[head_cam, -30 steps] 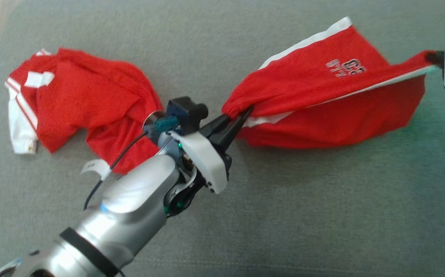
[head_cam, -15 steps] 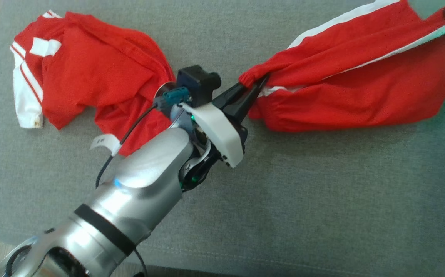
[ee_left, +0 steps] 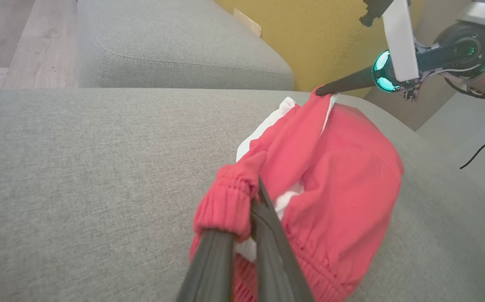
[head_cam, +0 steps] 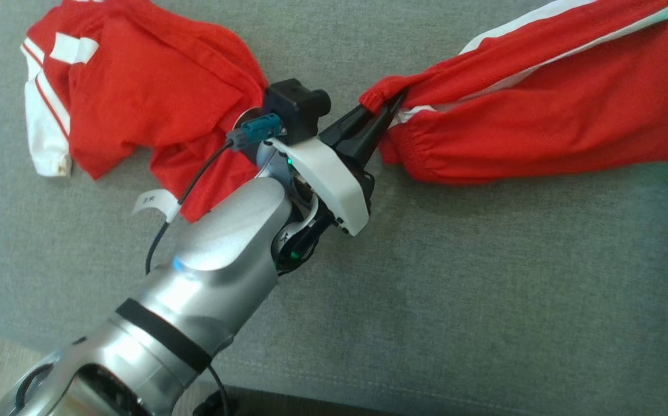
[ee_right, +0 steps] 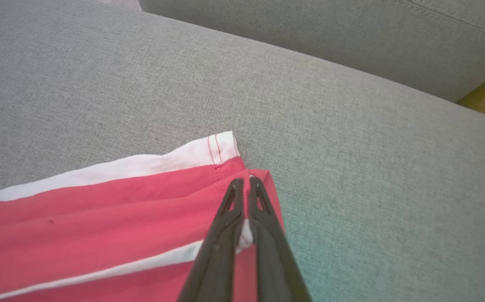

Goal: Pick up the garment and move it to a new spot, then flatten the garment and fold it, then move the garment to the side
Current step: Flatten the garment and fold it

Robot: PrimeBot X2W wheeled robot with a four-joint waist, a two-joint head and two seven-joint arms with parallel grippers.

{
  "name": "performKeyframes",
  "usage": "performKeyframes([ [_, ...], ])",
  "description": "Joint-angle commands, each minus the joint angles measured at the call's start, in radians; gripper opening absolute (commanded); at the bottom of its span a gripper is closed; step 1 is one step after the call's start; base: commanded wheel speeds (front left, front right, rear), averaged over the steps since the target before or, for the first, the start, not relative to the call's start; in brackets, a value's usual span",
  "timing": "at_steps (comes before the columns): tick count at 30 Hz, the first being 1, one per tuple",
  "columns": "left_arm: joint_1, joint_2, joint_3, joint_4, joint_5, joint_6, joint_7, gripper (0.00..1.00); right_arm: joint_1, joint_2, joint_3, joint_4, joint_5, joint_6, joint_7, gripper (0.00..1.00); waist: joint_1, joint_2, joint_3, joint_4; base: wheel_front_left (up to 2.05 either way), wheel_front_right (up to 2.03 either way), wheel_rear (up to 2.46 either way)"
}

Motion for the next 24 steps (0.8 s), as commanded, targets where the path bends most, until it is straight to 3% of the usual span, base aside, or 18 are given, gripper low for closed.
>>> performKeyframes([
  [1,-0.041,0.011,0.038,-0.022,0.008,-0.002,-0.012,0.00,-0.032,0.002,0.007,-0.025,-0.004,-0.001,-0.015,0.00,-0.0001,0.0000,0.006,0.005,0.00,0.00,0.00],
  [5,-0.044,0.005,0.052,-0.023,0.018,-0.005,-0.012,0.00,-0.047,-0.003,0.028,-0.008,0.005,-0.001,-0.038,0.00,-0.0001,0.0000,0.017,0.012,0.00,0.00,0.00],
  [6,-0.045,0.004,0.055,-0.024,0.020,-0.005,-0.012,0.09,-0.051,-0.003,0.033,-0.005,0.007,-0.001,-0.046,0.00,-0.0001,0.0000,0.019,0.013,0.00,0.00,0.00],
  [8,-0.045,0.002,0.060,-0.022,0.025,-0.006,-0.012,0.44,-0.057,0.001,0.040,0.000,0.016,-0.001,-0.065,0.00,-0.0001,0.0000,0.021,0.015,0.00,0.00,0.00],
  [9,-0.045,0.001,0.062,-0.021,0.028,-0.007,-0.012,0.83,-0.061,0.002,0.042,0.001,0.017,-0.001,-0.083,0.42,-0.0001,0.0000,0.022,0.015,0.00,0.00,0.00],
  [10,-0.044,0.000,0.064,-0.018,0.030,-0.007,-0.012,1.00,-0.063,0.004,0.040,0.009,0.021,-0.001,-0.096,1.00,-0.0001,0.0000,0.023,0.014,0.00,0.00,0.00],
  [18,-0.033,-0.003,0.084,0.005,0.049,-0.009,-0.012,1.00,-0.067,0.019,0.050,0.059,0.038,-0.001,-0.192,1.00,-0.0001,0.0000,0.003,-0.001,0.00,0.00,0.00],
  [24,0.001,-0.002,0.124,0.031,0.083,-0.007,-0.012,1.00,-0.034,0.026,0.050,0.073,0.065,-0.001,-0.331,1.00,-0.0001,0.0000,-0.052,-0.026,0.00,0.00,0.00],
])
